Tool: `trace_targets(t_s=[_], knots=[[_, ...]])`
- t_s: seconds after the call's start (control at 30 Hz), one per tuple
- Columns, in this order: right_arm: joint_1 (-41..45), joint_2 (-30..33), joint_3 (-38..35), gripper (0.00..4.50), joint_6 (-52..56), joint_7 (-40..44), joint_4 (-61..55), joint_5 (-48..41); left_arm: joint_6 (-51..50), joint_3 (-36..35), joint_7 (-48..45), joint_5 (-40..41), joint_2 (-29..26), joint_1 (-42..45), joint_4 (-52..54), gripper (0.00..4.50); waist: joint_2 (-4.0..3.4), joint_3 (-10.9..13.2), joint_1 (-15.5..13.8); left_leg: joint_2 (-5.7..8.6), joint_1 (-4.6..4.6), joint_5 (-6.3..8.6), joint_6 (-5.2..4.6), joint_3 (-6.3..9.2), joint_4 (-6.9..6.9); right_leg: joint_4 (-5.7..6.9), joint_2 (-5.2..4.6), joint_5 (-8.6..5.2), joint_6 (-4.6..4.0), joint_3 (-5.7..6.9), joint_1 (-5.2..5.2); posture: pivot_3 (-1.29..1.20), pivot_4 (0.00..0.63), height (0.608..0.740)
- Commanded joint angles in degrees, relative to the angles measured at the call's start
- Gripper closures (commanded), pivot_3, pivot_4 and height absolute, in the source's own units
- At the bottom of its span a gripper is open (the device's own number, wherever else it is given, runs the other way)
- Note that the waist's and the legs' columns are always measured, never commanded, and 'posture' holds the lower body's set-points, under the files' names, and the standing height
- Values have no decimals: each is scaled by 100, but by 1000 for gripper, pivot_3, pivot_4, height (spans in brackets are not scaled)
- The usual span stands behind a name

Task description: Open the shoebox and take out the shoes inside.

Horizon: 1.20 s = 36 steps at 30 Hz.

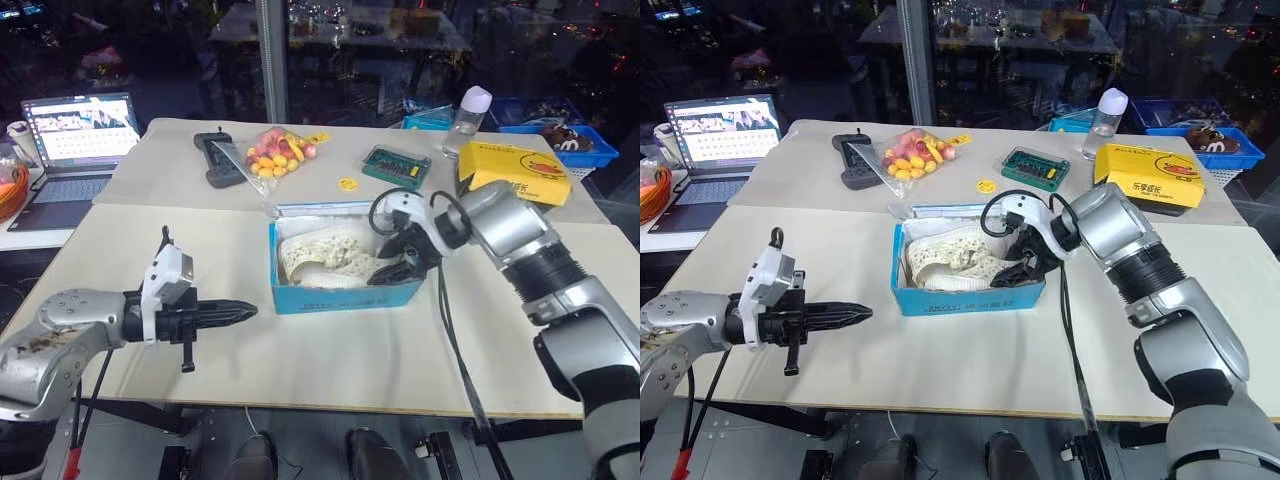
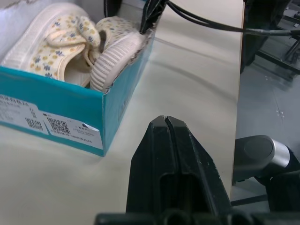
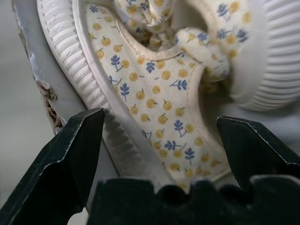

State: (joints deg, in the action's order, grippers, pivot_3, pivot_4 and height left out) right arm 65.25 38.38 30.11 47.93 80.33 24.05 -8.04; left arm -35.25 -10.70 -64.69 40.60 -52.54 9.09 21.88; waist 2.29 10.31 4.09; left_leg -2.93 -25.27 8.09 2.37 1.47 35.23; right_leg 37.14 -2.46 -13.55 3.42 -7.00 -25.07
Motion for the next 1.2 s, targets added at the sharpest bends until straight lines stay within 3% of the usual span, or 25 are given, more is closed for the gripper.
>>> trace_targets(t_s=[0.03, 0.2, 0.4, 0.83, 0.97, 1.2], knots=[[261, 5, -14, 25, -136, 533, 40, -2, 37, -34, 34, 36, 6, 61, 141, 4500, 0, 0, -3, 0, -1, 0, 0, 1, 0, 0, 0, 0, 0, 0, 0, 0, 150, 740], [128, 59, 244, 25, -845, 550, -109, 453, 55, 31, 125, -15, 53, 162, 98, 4500, 0, 0, -4, 0, -1, 0, 0, 0, 0, -1, 0, 0, 0, 0, -1, 0, 150, 740], [-26, -97, 242, 25, -865, 546, -91, 598, 16, 67, 210, -20, 74, 248, 92, 4500, 0, 0, -2, 0, 1, 0, 1, 1, 1, 0, 0, 0, 3, 1, 3, 0, 150, 740], [8, -312, -23, 4194, -758, 396, 108, 609, 8, 144, 315, -44, 79, 375, 52, 4500, 1, -1, 55, 0, 12, -3, 5, 2, 6, 7, 2, 20, 5, -2, 6, 0, 150, 740], [19, -351, -85, 4479, -809, 356, 167, 625, 10, 162, 347, -50, 84, 403, 46, 4500, 1, -1, 96, 0, 12, -5, 5, 3, 6, 8, 3, 25, 5, -1, 7, 0, 150, 740], [39, -461, -231, 4497, -858, 233, 288, 639, 24, 203, 405, -72, 103, 425, 58, 4500, 1, -1, 159, 0, 12, -6, 4, 4, 6, 8, 4, 26, 6, -2, 8, 0, 150, 740]])
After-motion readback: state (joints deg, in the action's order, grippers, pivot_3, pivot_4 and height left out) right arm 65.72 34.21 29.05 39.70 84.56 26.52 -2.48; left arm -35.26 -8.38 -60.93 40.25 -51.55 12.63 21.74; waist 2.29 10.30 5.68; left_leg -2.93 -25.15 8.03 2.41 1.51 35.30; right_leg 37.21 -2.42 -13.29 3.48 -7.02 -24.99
